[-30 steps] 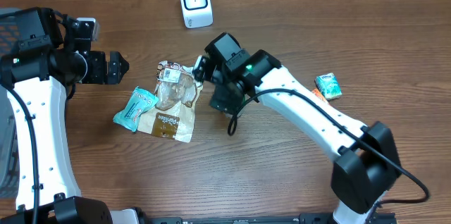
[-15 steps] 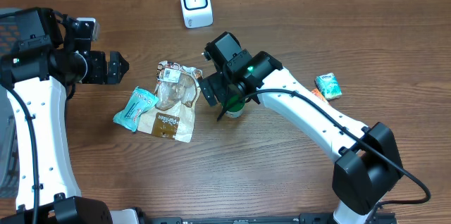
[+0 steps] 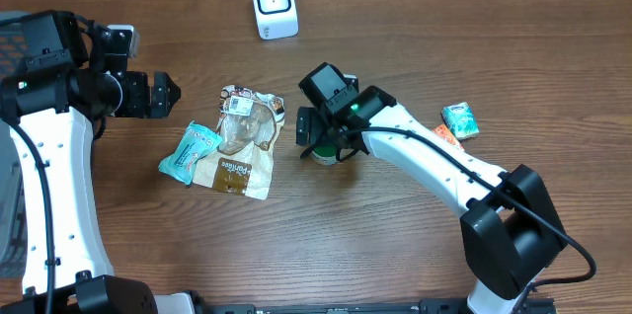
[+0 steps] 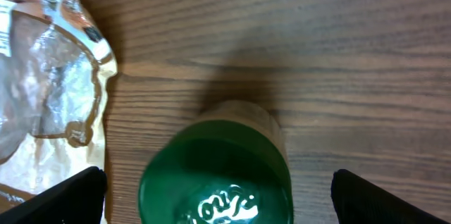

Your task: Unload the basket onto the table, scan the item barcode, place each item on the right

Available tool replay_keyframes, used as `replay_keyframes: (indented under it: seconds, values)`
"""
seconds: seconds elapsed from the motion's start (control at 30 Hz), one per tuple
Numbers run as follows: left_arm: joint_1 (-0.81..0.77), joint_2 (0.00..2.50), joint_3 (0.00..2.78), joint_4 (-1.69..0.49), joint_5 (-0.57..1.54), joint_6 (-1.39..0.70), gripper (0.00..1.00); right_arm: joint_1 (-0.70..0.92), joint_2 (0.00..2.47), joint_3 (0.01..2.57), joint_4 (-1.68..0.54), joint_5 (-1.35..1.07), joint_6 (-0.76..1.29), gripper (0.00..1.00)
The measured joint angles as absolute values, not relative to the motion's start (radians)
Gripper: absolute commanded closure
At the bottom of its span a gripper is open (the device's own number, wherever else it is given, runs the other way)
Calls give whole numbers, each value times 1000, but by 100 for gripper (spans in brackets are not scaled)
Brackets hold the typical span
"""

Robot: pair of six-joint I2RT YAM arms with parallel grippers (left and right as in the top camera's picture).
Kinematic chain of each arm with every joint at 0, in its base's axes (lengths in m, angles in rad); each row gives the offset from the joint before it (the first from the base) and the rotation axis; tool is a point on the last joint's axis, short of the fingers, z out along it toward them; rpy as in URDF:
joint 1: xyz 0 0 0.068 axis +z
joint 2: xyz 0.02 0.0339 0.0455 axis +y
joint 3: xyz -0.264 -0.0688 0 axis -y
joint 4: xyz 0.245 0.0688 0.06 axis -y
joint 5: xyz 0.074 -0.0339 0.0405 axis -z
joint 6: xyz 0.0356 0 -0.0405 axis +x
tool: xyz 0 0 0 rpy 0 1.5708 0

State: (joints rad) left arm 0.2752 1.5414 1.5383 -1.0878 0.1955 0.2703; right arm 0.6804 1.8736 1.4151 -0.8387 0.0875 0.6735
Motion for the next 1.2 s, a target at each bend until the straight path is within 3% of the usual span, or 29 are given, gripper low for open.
replay_keyframes:
  seconds: [0.37, 0.6, 0.87, 1.2]
  values:
    - [275, 1541, 1538, -1088, 196, 270, 0, 680, 1874, 1414, -846, 93, 700, 28]
    - [275, 1541, 1538, -1088, 196, 270, 0, 680, 1874, 1412, -854, 94, 703, 37]
    - [275, 1541, 1538, -1088, 196, 270, 0, 680, 1871, 1412, -855, 94, 624, 65]
    - [275, 1541, 1538, -1088, 196, 270, 0, 680, 1871, 1425, -856, 96, 289, 68]
